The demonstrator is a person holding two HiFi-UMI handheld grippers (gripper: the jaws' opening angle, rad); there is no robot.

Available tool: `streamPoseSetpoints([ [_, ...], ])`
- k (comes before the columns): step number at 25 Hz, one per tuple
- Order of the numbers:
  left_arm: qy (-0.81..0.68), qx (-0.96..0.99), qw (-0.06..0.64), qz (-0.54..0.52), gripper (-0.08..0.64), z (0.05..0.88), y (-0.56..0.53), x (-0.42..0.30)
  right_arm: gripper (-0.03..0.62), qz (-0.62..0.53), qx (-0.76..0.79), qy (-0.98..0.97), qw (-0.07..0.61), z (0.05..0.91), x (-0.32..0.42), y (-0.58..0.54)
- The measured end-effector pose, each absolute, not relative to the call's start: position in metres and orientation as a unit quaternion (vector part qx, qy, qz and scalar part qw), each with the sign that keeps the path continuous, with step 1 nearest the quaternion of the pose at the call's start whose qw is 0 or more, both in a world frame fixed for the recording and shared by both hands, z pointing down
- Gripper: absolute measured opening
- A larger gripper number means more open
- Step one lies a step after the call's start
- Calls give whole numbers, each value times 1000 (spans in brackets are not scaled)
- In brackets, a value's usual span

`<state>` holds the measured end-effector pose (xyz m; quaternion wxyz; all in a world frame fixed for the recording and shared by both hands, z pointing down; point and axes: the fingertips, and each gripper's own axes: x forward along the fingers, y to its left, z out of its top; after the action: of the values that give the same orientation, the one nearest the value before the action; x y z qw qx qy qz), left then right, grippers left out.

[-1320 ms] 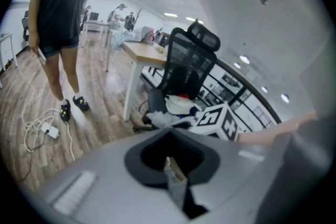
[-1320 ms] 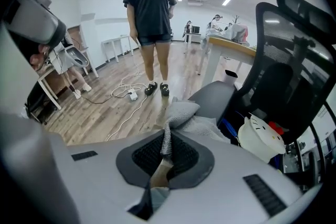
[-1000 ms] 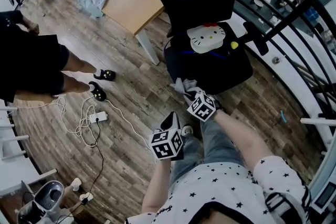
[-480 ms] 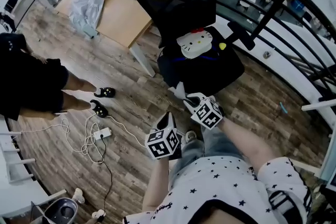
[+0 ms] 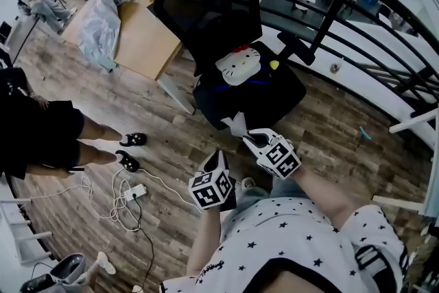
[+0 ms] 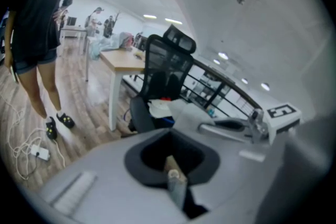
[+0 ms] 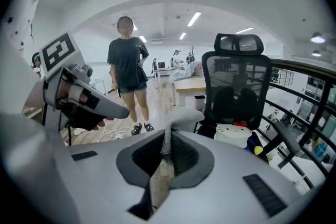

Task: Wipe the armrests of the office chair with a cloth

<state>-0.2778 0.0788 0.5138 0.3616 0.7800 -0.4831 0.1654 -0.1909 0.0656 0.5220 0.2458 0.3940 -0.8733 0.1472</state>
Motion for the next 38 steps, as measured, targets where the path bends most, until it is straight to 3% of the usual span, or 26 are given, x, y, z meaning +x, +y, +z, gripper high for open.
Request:
streamPoseSetpoints([
  [8,-484,783,356,165,6,520,50,-232,26,146,417,-870,220,503,-126,51],
  [38,-502,782,339,148,6,490,-51,53,26,122,409,-890,159,445,144,-47],
])
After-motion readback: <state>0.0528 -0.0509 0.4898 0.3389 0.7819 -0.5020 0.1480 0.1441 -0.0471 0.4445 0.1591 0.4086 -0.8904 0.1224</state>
